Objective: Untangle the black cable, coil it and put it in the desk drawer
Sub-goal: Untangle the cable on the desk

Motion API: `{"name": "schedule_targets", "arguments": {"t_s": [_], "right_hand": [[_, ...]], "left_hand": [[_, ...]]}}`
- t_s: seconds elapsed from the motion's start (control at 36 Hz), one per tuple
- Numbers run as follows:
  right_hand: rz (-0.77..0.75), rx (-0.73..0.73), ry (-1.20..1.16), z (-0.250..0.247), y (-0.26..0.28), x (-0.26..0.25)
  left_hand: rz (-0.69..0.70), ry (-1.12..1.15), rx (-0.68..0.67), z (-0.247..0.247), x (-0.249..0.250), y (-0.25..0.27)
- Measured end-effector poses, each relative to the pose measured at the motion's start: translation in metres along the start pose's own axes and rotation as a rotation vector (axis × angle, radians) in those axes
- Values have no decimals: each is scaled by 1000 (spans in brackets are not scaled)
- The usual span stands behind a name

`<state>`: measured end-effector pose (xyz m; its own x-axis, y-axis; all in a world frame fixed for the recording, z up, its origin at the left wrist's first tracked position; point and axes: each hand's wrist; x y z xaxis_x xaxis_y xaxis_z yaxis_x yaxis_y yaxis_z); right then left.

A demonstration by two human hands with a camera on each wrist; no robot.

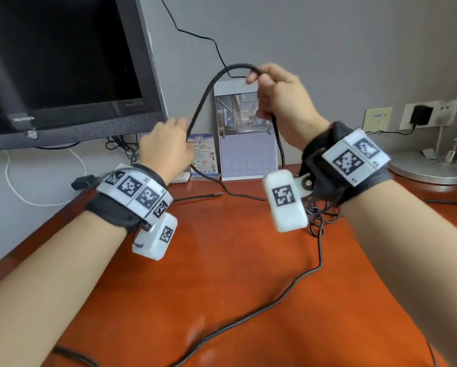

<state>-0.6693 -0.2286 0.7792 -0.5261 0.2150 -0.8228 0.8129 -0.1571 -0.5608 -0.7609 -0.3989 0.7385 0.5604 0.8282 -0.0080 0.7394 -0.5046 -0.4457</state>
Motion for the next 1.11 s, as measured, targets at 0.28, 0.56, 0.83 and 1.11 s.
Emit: {"name": "schedule_targets", "arguments": {"t_s": [0.28, 0.56, 0.83, 1.11], "right_hand": [[-78, 47, -195, -14, -3, -10], [-54, 134, -137, -35, -12, -13], [205, -9, 213, -39, -14, 12], [552, 0, 339, -99, 56, 57]], "left_hand": [[-299, 986, -584, 78, 40, -3], [-313, 1575, -980, 131, 115, 16], [-238, 1702, -1009, 144, 159, 27], [-470, 1748, -726, 151, 155, 19]]}}
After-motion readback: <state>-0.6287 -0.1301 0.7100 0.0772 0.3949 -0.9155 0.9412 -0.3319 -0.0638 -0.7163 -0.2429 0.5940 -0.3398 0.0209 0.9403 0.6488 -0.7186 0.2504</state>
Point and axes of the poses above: each hand's wrist, its own y-axis away from the middle knuckle, its own z-axis out of the palm, x = y × z, and after that the axes turned 13 degrees about -x, right-handed
